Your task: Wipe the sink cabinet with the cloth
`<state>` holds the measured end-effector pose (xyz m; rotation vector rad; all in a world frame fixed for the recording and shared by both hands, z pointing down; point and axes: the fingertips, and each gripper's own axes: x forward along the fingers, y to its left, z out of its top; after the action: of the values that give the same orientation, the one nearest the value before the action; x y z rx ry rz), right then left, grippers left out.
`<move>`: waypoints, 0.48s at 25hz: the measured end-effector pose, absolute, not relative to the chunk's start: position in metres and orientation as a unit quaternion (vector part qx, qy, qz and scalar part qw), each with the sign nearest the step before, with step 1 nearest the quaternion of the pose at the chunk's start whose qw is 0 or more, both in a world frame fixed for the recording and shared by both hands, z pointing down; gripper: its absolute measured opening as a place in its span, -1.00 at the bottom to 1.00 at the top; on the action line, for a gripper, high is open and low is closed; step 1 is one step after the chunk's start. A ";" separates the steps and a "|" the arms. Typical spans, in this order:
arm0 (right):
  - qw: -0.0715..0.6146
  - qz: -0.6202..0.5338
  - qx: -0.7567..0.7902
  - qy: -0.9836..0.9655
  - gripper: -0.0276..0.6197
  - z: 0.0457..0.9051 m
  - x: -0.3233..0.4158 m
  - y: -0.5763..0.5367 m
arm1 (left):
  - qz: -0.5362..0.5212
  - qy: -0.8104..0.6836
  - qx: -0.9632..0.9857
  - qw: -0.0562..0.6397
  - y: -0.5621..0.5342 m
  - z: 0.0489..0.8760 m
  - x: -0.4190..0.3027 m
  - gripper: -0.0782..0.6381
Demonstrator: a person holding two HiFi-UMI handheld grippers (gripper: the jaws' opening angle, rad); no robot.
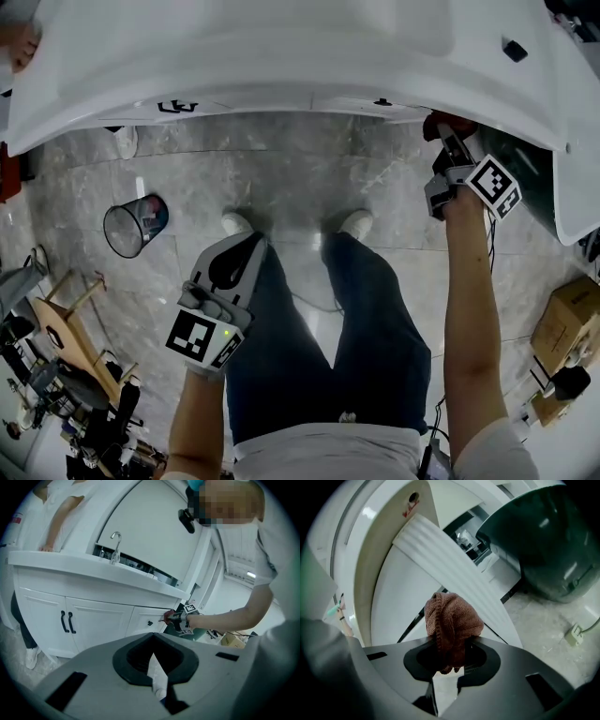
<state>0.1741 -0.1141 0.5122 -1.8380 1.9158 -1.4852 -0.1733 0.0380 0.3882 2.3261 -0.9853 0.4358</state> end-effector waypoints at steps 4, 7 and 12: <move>0.032 -0.454 -0.610 0.649 -0.64 0.491 0.181 -0.108 | 0.161 -0.359 0.879 0.271 0.033 0.382 -0.167 -0.75; -0.005 -0.417 -0.607 0.676 -0.64 0.471 0.167 -0.097 | 0.157 -0.346 0.886 0.265 0.029 0.374 -0.162 -0.75; -0.068 -0.340 -0.594 0.726 -0.64 0.420 0.127 -0.071 | 0.144 -0.321 0.902 0.252 0.018 0.343 -0.150 -0.75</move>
<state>0.1274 -0.0714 0.4198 -1.9510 2.3843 -1.1176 -0.1503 0.0181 0.3433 2.4518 -0.8718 0.3905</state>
